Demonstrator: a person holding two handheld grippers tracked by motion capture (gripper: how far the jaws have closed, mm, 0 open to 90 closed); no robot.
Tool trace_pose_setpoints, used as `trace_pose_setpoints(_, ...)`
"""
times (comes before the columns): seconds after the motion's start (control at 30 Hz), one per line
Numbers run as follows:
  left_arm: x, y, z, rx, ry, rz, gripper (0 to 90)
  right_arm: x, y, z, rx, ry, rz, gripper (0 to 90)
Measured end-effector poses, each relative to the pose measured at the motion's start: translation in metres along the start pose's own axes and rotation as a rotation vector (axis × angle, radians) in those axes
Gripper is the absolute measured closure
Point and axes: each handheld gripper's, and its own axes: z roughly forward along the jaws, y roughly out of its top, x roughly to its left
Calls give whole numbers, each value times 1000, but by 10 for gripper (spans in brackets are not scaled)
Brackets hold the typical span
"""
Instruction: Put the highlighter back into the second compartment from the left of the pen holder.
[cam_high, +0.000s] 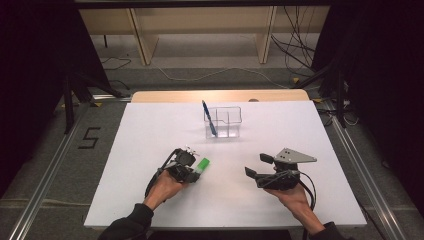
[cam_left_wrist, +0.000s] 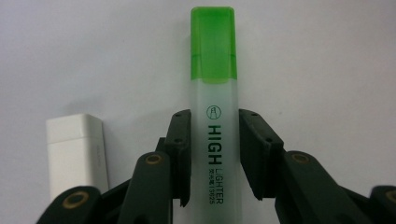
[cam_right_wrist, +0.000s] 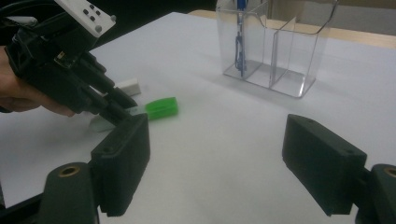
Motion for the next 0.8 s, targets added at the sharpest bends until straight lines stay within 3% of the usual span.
trace_pose_setpoints(0.13,1,0,-8,-70,-14,-2,658,0,0,-1,-4,-1,3,243)
trace_pose_setpoints(0.2,-1,-1,-13,-126,-29,-22,658,0,0,-1,-7,0,7,243)
trace_pose_setpoints(0.37,-4,-6,-24,-250,-56,-26,658,2,2,0,-16,18,30,242)
trace_pose_setpoints(0.4,-6,-8,-28,-297,-60,-32,658,3,2,0,-18,22,31,242)
trace_pose_setpoints(0.43,-6,-8,-28,-297,-60,-32,658,3,2,0,-18,22,31,242)
trace_pose_setpoints(0.53,-9,-12,-34,-377,-56,-48,658,7,4,2,-30,40,52,240)
trace_pose_setpoints(0.77,-19,-22,-43,-503,-101,-55,658,14,10,8,-44,81,68,235)
trace_pose_setpoints(0.8,-19,-22,-43,-503,-101,-55,657,14,10,8,-44,81,68,235)
